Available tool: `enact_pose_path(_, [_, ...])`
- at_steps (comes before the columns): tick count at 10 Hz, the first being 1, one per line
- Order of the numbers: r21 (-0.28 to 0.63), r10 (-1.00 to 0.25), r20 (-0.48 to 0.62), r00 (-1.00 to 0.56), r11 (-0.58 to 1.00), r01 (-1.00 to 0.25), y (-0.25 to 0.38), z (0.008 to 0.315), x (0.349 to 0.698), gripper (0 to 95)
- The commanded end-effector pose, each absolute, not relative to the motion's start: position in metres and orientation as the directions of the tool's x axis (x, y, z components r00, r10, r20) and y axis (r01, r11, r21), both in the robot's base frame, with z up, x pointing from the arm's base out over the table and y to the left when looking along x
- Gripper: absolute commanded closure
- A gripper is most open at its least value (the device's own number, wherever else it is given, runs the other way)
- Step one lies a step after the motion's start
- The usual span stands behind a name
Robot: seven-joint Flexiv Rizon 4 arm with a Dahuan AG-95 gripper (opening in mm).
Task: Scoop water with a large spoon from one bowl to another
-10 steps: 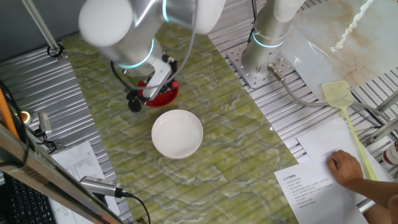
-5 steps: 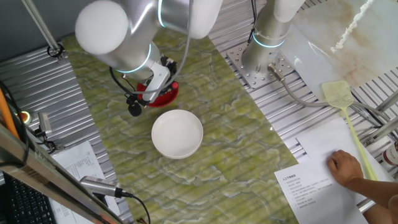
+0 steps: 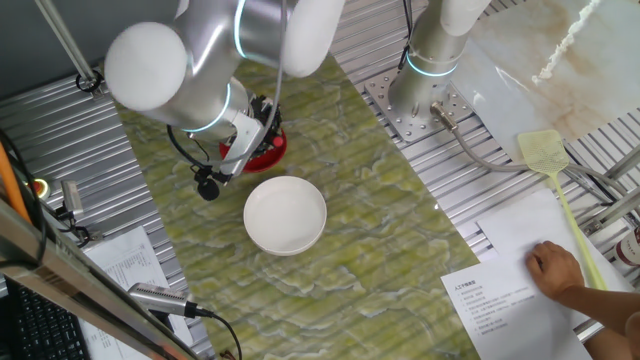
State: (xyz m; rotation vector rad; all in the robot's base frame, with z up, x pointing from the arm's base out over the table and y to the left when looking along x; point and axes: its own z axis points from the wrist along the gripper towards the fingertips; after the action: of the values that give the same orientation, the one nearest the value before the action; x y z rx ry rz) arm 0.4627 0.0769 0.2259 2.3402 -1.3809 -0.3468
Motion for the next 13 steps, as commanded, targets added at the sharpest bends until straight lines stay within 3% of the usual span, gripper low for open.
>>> enact_pose_path(1, [0.462,-0.876,-0.013,0.483,-0.433,-0.774,0.0771,0.2256,0.4623,95.0])
enact_pose_path(13, [0.533,-0.869,-0.049,0.492,-0.439,-0.723,0.0791,0.2314,0.4639,95.0])
